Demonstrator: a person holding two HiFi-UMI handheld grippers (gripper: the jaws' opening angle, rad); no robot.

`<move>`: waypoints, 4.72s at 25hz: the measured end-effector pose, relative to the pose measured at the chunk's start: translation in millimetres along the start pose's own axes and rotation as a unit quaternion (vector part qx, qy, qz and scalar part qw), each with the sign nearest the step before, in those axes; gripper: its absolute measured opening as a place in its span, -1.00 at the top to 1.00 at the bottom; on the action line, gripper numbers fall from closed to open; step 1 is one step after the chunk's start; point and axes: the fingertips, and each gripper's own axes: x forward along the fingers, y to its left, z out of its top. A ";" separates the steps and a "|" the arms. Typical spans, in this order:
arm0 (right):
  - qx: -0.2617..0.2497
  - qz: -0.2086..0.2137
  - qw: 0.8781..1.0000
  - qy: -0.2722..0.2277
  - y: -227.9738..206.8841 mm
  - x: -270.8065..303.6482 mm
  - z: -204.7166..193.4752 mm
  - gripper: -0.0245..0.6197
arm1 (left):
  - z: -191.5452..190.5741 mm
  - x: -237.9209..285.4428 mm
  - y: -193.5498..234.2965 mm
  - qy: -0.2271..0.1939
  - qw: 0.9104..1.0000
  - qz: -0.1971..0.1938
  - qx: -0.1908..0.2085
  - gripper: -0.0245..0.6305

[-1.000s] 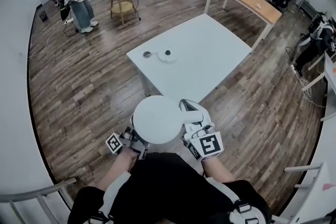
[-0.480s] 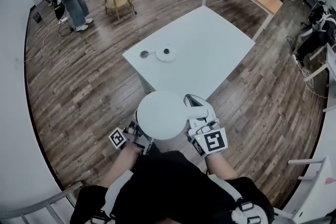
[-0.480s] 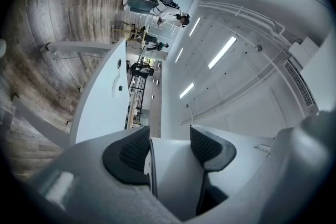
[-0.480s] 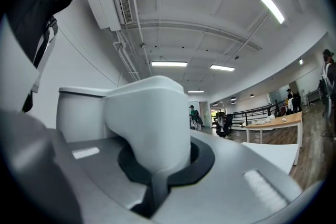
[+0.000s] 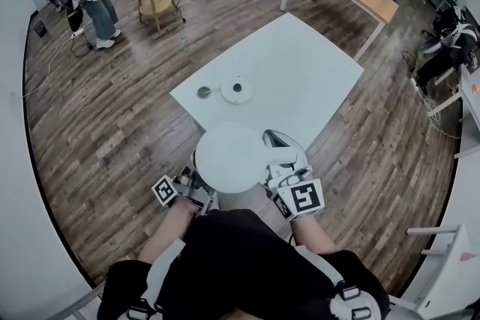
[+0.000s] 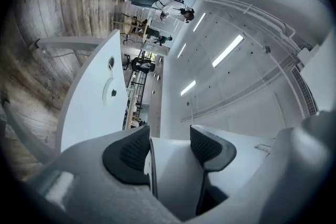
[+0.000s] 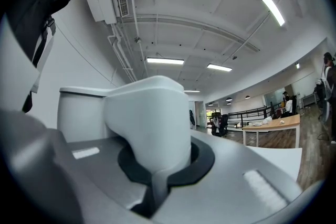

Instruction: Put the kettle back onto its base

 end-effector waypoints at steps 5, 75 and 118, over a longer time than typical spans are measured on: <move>-0.002 -0.002 1.000 -0.004 2.2 32.1 -2.7 0.91 | 30.3 14.3 1.8 0.005 1.000 -0.001 0.002 0.19; 0.001 -0.170 0.985 0.026 -215.1 240.4 -107.4 0.91 | 173.0 285.9 176.6 0.134 0.979 0.133 0.077 0.19; -0.024 -0.162 0.985 0.057 -199.1 212.5 -189.4 0.91 | 143.1 255.5 172.2 0.184 0.953 0.147 0.191 0.94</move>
